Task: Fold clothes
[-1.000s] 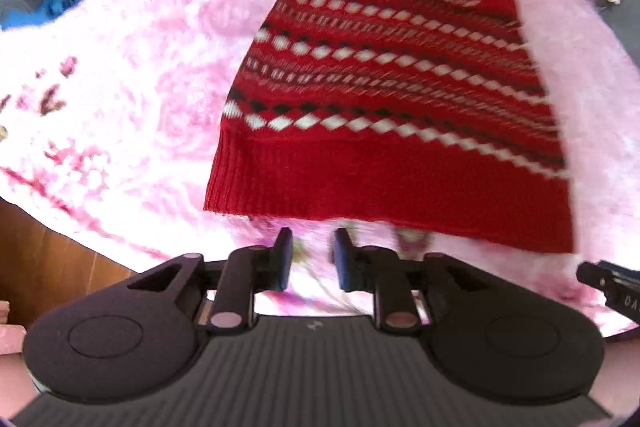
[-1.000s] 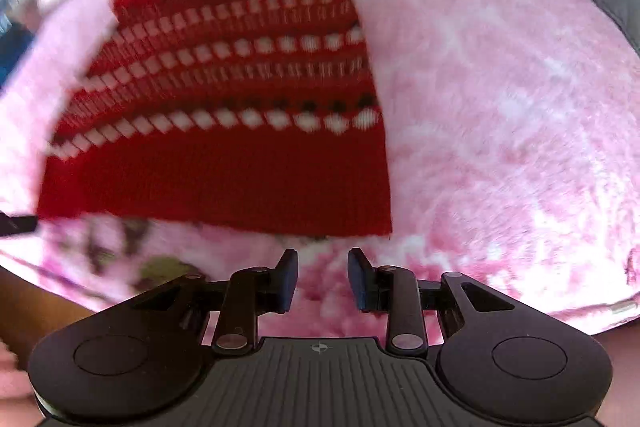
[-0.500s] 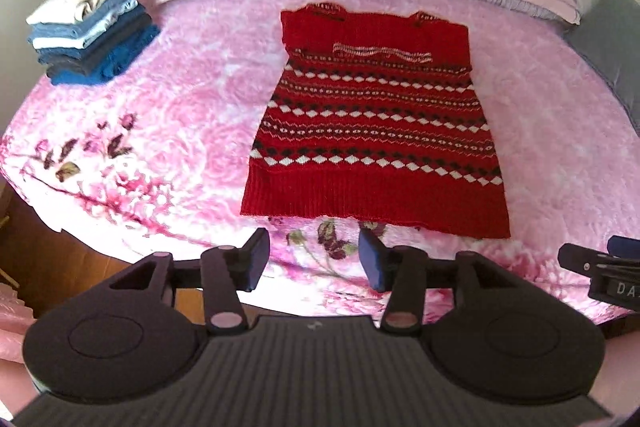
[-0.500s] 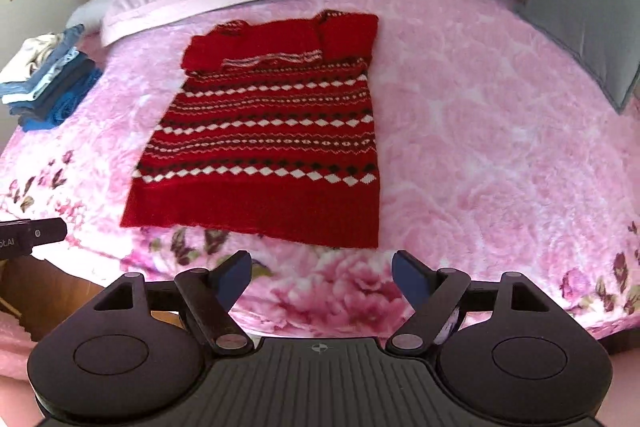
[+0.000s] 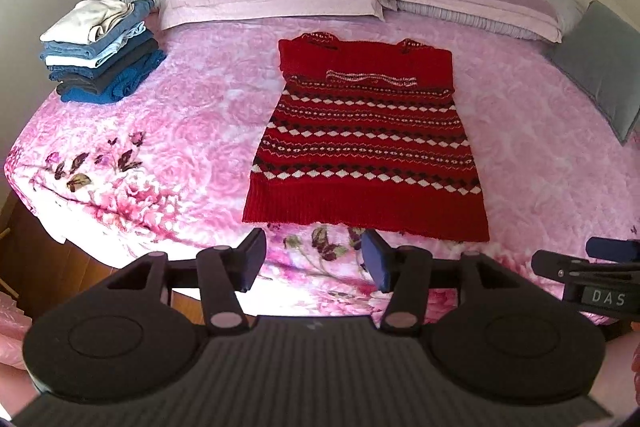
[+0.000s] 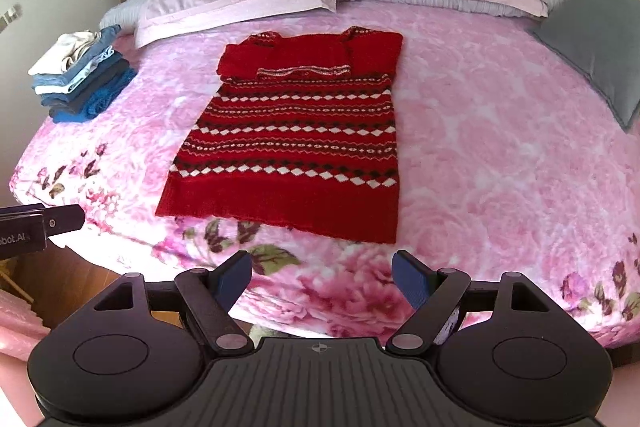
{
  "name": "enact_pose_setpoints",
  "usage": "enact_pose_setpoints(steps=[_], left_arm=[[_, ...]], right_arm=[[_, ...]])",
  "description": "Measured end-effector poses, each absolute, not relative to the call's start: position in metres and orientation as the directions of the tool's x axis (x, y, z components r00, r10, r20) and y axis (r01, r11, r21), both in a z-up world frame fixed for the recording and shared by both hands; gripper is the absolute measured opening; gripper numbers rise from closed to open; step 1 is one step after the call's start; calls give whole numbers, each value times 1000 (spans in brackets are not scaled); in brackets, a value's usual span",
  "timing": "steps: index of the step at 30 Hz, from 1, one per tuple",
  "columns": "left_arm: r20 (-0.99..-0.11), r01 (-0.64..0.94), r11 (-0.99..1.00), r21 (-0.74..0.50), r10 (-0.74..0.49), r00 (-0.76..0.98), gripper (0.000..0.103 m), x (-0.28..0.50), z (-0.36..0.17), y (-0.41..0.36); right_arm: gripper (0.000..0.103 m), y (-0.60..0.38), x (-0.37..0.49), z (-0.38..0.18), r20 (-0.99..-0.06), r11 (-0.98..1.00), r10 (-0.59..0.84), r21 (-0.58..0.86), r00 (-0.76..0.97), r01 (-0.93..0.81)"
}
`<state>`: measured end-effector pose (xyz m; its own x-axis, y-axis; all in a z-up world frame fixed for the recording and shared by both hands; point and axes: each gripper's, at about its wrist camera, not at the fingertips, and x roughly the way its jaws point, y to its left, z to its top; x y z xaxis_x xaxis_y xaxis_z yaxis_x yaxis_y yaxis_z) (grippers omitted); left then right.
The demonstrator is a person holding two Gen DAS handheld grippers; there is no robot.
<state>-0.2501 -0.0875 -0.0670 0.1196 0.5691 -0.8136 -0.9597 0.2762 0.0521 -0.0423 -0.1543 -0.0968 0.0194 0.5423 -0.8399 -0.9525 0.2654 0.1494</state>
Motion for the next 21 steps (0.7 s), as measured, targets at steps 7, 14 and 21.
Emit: enact_pose_setpoints(steps=[7,14,21], left_arm=[[-802,-954,294,56,583,133,53,-244,-56,-90],[-803,-949,310,59,580,139,54,-237,-50,-93],[-814,-941,333,66,563,142,55,-230,-46,-94]], right_arm=[[80,-160,-45,-88,-835,265,549,138,32,-954],[80,-165,-44,-78,-832,267,552,114,55,-957],[80,-170,-44,-70,-829,262,554,91,72,-961]])
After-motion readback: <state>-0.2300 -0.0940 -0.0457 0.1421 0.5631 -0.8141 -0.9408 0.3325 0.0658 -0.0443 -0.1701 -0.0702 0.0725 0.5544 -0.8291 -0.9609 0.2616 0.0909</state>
